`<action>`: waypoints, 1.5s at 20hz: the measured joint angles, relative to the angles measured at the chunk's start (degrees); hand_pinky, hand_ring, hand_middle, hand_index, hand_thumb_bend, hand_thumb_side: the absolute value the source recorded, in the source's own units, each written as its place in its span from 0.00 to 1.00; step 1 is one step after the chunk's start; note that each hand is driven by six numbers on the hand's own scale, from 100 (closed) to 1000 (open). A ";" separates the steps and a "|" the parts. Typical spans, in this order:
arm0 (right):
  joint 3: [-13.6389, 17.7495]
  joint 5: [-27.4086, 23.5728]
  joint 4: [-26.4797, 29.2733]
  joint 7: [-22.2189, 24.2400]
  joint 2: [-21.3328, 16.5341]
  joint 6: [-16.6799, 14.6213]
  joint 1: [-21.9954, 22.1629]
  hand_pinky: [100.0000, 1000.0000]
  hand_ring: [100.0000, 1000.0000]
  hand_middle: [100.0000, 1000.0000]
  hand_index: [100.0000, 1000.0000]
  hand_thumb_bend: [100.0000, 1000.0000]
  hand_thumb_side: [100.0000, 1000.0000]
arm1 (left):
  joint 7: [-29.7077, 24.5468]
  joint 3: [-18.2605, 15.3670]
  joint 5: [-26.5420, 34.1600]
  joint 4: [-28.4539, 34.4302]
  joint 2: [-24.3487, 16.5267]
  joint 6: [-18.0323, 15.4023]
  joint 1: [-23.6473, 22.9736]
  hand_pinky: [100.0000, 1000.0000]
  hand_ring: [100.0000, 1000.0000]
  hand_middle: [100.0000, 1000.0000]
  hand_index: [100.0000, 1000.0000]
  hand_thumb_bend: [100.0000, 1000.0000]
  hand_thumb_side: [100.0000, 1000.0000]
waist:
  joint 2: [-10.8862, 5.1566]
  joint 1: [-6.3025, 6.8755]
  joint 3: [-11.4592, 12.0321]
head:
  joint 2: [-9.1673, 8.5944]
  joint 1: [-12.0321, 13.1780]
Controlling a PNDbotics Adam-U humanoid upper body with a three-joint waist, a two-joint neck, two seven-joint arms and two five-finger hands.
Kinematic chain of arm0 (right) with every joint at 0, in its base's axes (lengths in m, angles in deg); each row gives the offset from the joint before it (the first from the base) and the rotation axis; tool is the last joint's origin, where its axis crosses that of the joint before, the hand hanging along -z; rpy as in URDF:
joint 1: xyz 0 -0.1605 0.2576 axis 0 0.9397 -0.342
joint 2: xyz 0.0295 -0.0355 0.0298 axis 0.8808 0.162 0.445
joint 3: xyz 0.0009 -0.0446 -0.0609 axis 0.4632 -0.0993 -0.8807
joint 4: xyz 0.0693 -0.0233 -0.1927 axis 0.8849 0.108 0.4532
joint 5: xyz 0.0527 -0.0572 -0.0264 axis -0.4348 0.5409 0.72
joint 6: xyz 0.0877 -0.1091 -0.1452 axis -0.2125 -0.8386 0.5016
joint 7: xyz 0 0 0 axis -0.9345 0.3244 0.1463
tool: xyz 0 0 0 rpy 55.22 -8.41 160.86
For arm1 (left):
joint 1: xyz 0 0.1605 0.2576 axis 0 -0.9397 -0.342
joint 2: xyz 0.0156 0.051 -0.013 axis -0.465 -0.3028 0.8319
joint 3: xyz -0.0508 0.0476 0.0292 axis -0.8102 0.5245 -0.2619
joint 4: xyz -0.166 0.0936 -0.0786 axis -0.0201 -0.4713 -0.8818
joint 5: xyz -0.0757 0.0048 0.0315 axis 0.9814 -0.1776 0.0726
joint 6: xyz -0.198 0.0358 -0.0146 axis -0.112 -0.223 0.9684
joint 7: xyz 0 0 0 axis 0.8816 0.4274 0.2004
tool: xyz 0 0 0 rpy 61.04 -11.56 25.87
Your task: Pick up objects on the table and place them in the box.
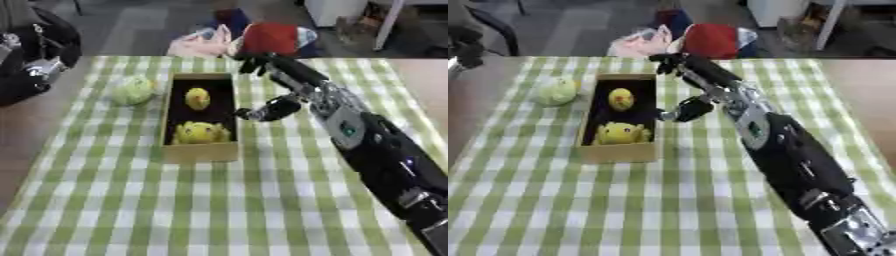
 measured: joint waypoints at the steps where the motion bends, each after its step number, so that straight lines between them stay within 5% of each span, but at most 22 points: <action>1: 0.04 -0.94 1.46 -0.25 -1.03 0.32 0.66 0.64 0.72 0.63 0.93 0.36 0.22 | 0.47 0.29 -0.53 -1.40 -0.68 -0.24 0.65 0.60 0.54 0.57 0.74 0.35 0.57 | -0.01 0.10 -0.44 | -0.06 0.26; 15: -0.08 -14.78 24.03 -1.37 -11.19 2.07 9.75 0.64 0.72 0.60 0.93 0.33 0.15 | 3.08 4.84 -12.89 -23.01 -4.29 -5.12 11.14 0.64 0.59 0.61 0.76 0.41 0.43 | 0.77 1.03 -7.69 | -0.88 3.67; 30: 5.77 -28.60 43.15 -0.22 -16.45 12.48 19.19 0.64 0.71 0.58 0.93 0.28 0.15 | 8.84 6.25 -26.64 -44.50 -3.59 -7.19 16.63 0.64 0.62 0.63 0.77 0.54 0.29 | 1.77 2.01 -12.64 | -1.37 5.94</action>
